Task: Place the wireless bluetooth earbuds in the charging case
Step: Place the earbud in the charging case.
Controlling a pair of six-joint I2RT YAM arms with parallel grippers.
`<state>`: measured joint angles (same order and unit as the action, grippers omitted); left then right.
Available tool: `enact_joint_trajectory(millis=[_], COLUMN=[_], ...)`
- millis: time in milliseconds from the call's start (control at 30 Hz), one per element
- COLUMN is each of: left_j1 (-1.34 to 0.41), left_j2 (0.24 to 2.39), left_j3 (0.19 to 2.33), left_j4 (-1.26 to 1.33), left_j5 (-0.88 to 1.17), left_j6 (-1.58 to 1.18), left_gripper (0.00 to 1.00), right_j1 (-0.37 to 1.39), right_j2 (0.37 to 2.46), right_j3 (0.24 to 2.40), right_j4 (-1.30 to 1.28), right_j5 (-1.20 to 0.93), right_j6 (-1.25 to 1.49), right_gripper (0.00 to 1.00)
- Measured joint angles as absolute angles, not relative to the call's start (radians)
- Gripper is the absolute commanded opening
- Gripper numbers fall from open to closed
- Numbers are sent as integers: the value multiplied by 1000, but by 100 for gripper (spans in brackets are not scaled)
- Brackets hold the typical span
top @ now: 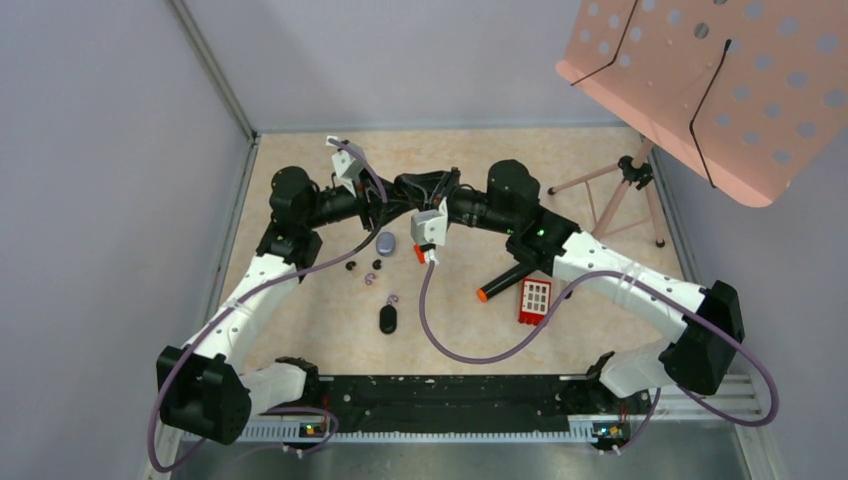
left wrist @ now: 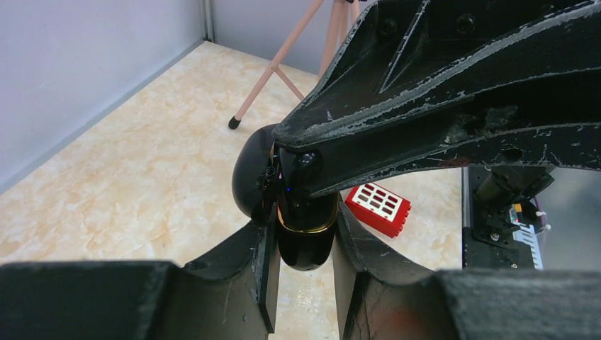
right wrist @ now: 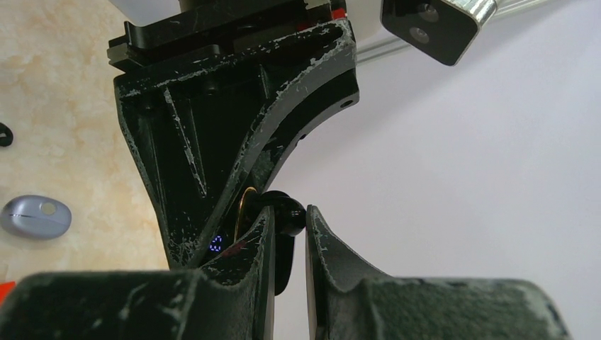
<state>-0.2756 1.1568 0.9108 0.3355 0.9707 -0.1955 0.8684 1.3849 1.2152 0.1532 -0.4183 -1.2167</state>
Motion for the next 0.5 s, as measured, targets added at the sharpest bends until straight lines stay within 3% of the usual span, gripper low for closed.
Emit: enact_joint_trajectory(millis=[367, 500], left_j1=[-281, -282], left_j2=[1156, 1156], left_j3=[911, 911], left_j4=[327, 329], left_j5=[929, 918], left_j6=[-158, -162], left_gripper=[0, 0], right_j1=[868, 868], right_j2=[1386, 1386], right_j3=[1232, 1231], right_j4=[118, 127], right_j5=[-409, -407], right_j6=[-1212, -1208], right_gripper=[1, 17])
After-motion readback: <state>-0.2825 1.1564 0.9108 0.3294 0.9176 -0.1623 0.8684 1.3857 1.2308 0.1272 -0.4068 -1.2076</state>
